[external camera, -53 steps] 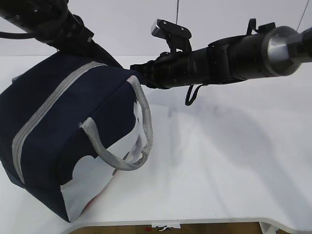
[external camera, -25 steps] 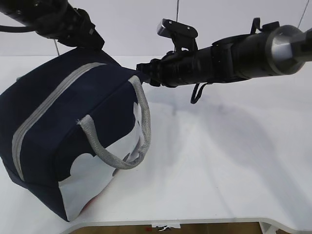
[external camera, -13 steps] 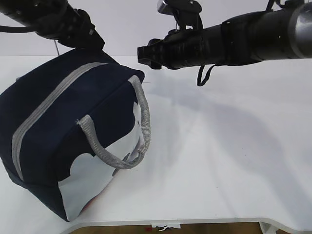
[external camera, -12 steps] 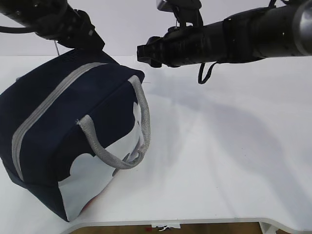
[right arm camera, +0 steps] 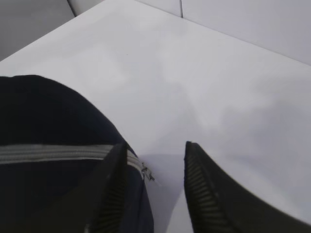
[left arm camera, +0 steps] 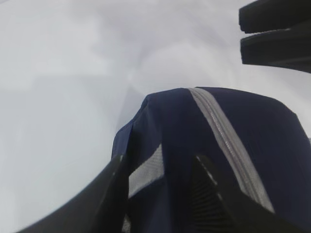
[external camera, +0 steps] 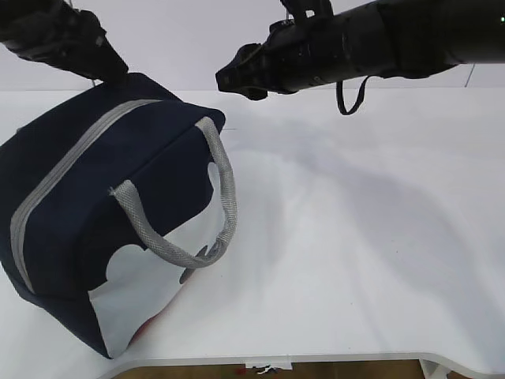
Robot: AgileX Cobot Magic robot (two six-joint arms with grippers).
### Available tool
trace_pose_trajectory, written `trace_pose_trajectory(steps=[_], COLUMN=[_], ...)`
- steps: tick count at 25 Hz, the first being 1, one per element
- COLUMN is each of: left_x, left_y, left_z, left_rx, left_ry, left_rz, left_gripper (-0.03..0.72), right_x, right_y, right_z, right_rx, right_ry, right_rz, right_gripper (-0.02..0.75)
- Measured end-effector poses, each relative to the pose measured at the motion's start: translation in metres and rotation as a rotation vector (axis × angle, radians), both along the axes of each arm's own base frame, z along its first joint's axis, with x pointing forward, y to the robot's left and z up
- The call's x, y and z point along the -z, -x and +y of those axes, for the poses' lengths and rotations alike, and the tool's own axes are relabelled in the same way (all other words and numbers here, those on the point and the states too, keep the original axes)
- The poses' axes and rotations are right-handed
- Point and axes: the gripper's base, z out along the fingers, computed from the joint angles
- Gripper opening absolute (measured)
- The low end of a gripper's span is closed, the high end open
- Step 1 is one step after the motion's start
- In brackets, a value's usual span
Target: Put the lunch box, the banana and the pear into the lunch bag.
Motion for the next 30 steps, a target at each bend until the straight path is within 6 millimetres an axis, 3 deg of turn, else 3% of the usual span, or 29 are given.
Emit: trace_pose_trajectory(steps=[9,15,23,30], left_x=[-0.015,-0.018,-0.029,-0.043], left_y=[0.014,0.027,0.054,0.077], left_z=[0.009,0.01,0.02,0.028], left_rx=[0.006,0.042,0.021,-0.035], left_ry=[0.002,-0.014,-0.06,-0.065], left_rz=[0.007,0.068,0.172,0.223], left_gripper=[0.32,0.32,0.32,0.318], right_x=[-0.008,-0.023,-0.037,-0.065], right_y=[0.017,0.031,0.054,0.075], right_z=[-0.005,-0.013,-0.025,-0.038], right_rx=[-0.069,-0.068,-0.09,-0.086], right_ry=[0.085,0.146,0.234,0.343], right_rz=[0.079,0.116,0.225,0.343], right_gripper=[0.302,0.302,0.302,0.302])
